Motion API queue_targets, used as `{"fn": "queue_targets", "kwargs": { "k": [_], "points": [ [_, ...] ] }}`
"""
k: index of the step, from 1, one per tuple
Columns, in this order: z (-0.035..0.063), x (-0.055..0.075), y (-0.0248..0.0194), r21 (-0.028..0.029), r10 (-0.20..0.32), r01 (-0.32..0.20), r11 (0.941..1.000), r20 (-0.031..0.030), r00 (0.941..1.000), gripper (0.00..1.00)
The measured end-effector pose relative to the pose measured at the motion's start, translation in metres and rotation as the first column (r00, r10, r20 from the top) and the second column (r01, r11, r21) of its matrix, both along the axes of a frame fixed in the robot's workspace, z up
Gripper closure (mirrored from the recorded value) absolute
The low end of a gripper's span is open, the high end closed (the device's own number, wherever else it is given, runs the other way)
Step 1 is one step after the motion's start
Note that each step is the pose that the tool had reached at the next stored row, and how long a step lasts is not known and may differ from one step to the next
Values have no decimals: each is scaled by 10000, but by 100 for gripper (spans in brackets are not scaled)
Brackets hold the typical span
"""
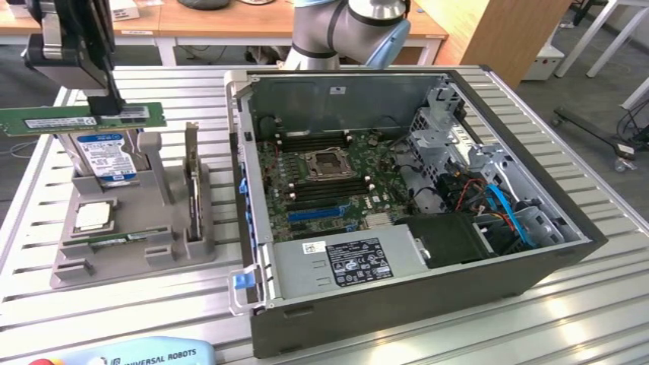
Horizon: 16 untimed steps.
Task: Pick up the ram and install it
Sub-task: 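Pick up the ram and move it above insertion slot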
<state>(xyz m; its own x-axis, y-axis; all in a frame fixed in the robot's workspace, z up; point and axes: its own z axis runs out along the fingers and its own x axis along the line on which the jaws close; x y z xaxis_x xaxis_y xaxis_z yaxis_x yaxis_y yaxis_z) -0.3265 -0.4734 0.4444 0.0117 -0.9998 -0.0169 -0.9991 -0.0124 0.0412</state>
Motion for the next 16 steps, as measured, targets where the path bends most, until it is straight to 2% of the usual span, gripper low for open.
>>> {"fn": "queue_targets", "kwargs": {
  "k": [16],
  "points": [
    [0,36,0,1,0,0,10000,0,10000,89]
  ]
}}
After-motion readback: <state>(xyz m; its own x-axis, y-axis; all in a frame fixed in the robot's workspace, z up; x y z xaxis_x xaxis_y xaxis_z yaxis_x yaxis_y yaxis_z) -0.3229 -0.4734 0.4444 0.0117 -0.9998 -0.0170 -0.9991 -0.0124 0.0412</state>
